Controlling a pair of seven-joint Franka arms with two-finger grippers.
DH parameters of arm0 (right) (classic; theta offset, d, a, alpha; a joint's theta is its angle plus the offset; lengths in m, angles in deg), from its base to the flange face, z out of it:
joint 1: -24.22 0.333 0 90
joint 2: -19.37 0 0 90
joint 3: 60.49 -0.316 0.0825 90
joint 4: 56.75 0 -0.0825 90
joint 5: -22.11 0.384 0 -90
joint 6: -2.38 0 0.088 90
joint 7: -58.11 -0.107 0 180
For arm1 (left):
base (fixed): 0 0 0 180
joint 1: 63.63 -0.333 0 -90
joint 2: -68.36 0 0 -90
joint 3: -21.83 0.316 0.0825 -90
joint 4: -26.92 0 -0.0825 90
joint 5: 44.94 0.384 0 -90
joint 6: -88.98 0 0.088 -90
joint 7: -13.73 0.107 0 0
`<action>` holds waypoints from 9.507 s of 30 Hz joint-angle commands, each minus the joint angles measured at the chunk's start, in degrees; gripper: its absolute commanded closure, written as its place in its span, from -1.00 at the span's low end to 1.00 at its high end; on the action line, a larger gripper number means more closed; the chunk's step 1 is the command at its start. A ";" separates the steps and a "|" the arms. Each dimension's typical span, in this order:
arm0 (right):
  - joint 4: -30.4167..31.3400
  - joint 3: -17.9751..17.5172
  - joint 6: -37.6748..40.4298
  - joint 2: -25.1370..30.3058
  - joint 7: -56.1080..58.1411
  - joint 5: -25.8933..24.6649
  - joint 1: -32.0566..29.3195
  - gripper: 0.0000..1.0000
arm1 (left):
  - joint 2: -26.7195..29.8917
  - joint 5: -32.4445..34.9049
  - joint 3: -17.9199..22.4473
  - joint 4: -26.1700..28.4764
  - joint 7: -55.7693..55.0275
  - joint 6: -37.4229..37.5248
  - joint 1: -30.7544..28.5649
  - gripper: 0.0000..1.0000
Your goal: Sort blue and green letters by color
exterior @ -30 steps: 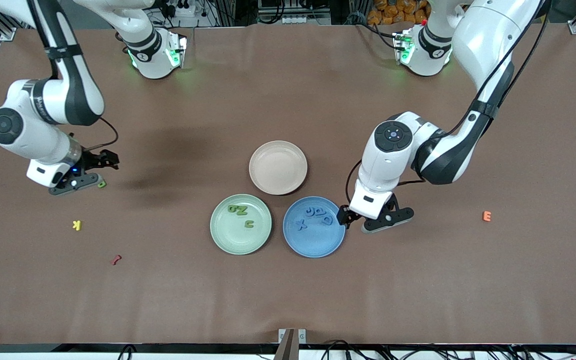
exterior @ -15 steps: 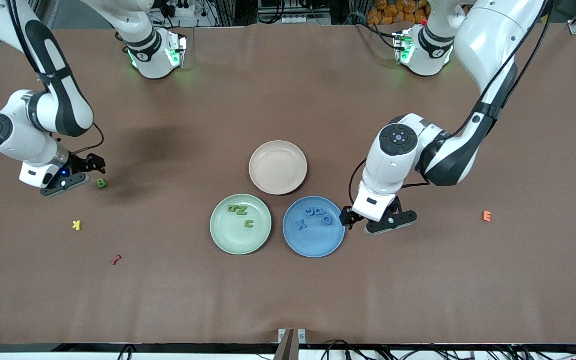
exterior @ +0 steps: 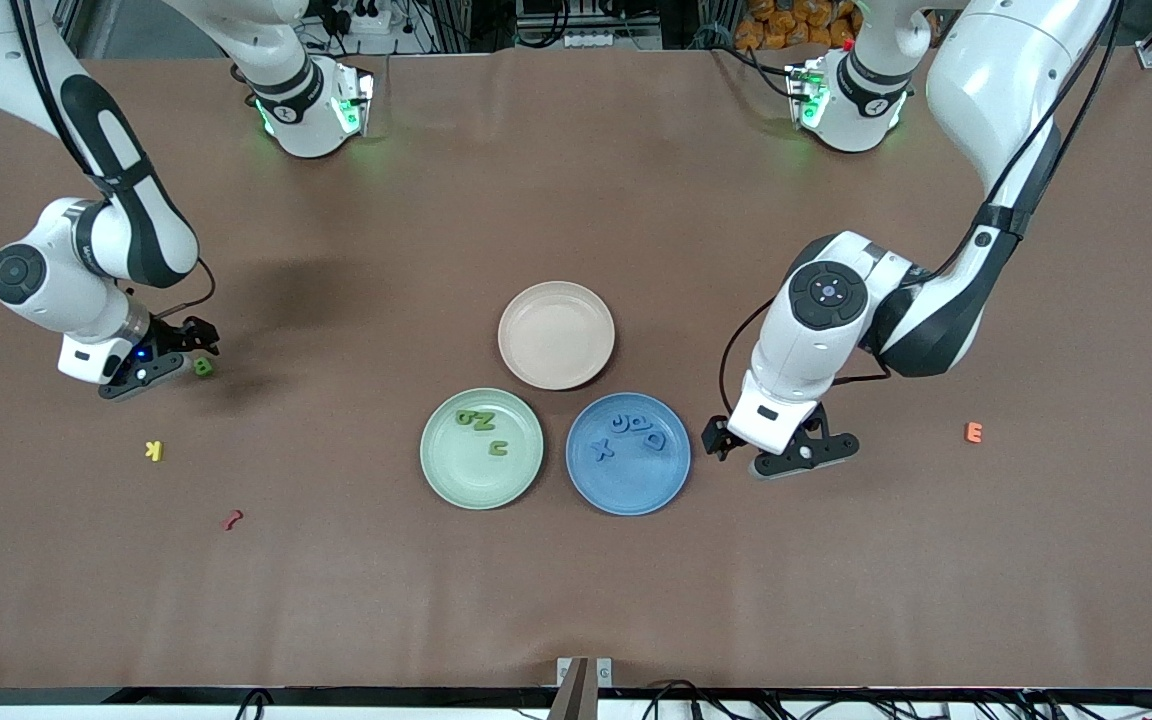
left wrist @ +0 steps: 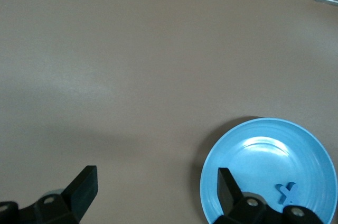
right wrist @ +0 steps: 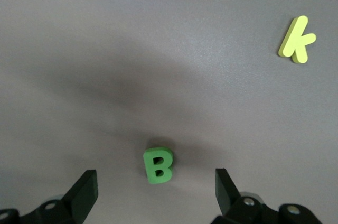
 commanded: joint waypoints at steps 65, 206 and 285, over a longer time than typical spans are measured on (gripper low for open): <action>0.76 -5.12 -2.17 -0.26 -4.23 2.14 -1.30 1.00 | 37.59 -29.09 28.26 3.63 57.12 36.15 3.51 -1.00; -53.56 -11.55 36.41 -15.21 -81.68 1.44 34.12 -1.00 | 36.36 -30.48 27.11 0.03 55.80 38.35 -1.50 -1.00; -42.05 -3.64 57.43 18.28 -35.18 5.92 12.15 -1.00 | 36.19 -28.90 25.09 0.47 54.39 38.35 -1.15 -1.00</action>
